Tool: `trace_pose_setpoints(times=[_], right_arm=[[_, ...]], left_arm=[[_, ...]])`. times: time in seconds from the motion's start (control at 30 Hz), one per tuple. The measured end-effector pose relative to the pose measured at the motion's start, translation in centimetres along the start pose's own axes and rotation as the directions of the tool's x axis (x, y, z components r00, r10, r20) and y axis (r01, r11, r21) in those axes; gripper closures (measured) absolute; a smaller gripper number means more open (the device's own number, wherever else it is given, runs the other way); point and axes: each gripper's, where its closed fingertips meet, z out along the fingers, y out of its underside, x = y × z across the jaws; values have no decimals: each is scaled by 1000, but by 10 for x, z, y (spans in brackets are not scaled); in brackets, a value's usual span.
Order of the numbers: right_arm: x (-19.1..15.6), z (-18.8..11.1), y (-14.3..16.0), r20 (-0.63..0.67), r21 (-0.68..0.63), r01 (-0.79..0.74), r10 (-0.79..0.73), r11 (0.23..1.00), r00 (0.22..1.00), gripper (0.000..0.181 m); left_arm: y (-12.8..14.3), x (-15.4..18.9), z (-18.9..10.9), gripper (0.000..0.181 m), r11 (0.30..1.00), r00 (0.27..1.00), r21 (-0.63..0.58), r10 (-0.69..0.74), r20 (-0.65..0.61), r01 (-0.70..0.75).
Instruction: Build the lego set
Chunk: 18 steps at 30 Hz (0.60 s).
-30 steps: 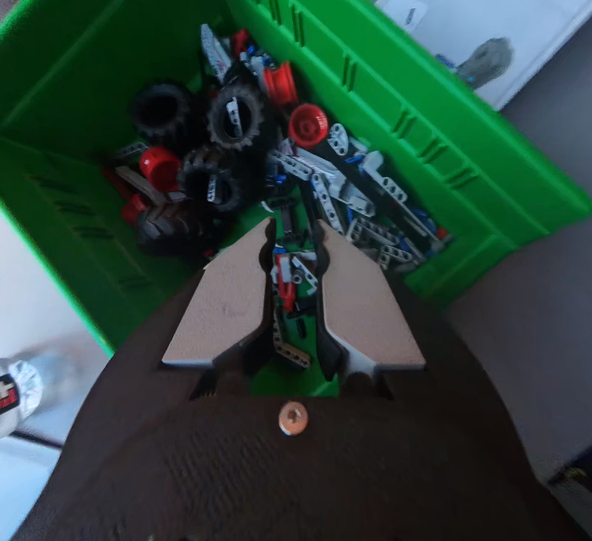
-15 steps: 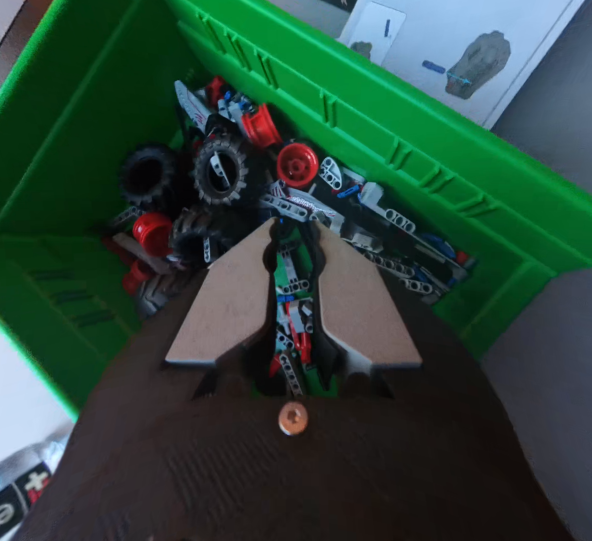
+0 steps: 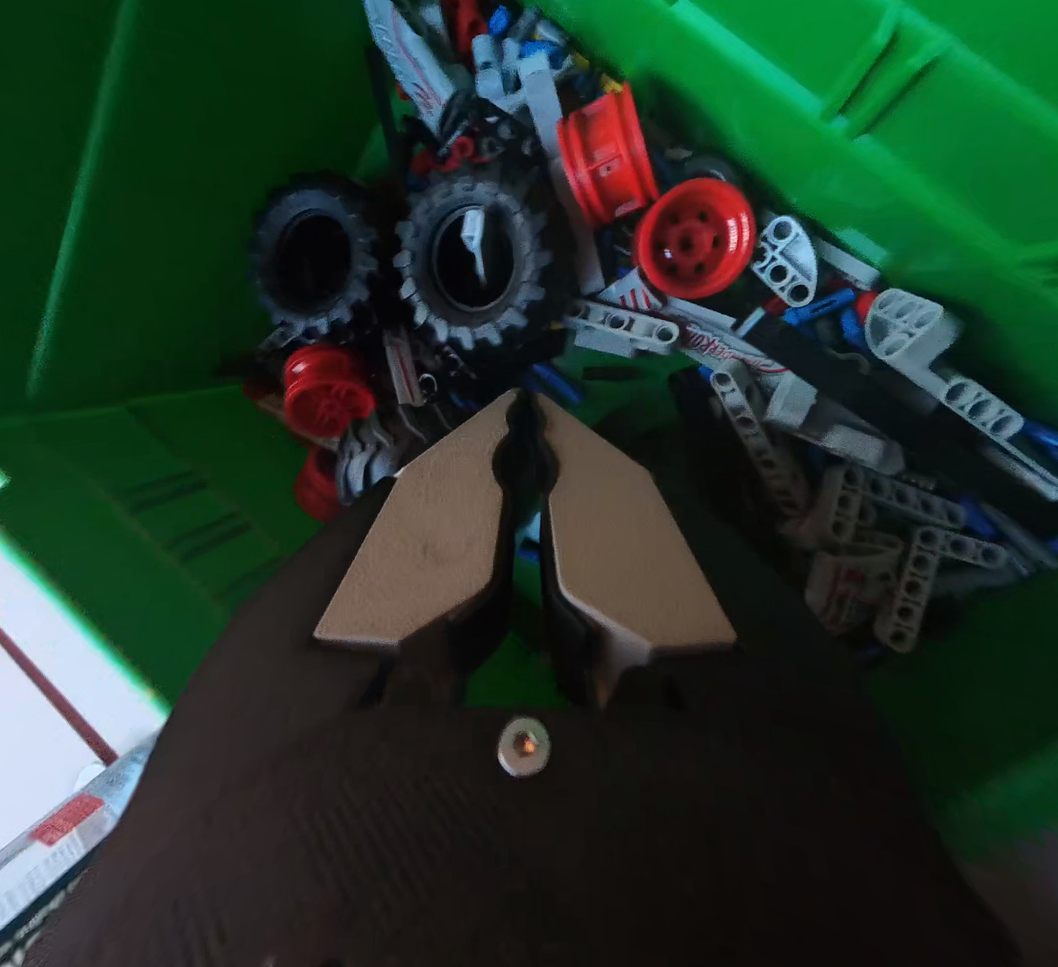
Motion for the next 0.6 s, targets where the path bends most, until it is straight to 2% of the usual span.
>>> trace_pose_setpoints(times=[0.03, 0.1, 0.2, 0.37, 0.47, 0.6], right_arm=[[-1, 0, 0, 4, 0, -1, 1, 1000, 1000, 174], [-2, 1, 0, 12, -1, -2, 2, 1000, 1000, 175], [-4, 3, 1, 28, -5, -6, 6, 1000, 1000, 175], [-4, 4, 0, 38, -4, -16, 16, 1000, 999, 175], [-4, 4, 0, 43, -1, -28, 28, 1000, 999, 176], [-4, 6, 0, 54, 1, -36, 36, 999, 998, 176]], left_arm=[[-2, -2, -7, 181, 999, 1000, 33, -28, -3, 28], [-3, 3, -18, 181, 995, 996, 76, -55, -64, 60], [-7, 1, -22, 181, 992, 996, 110, -61, -65, 68], [2, 6, -3, 181, 998, 997, 32, -50, -55, 52], [1, 16, 3, 180, 999, 995, 31, -35, -88, 38], [2, 14, 9, 173, 999, 997, 30, -37, -60, 39]])
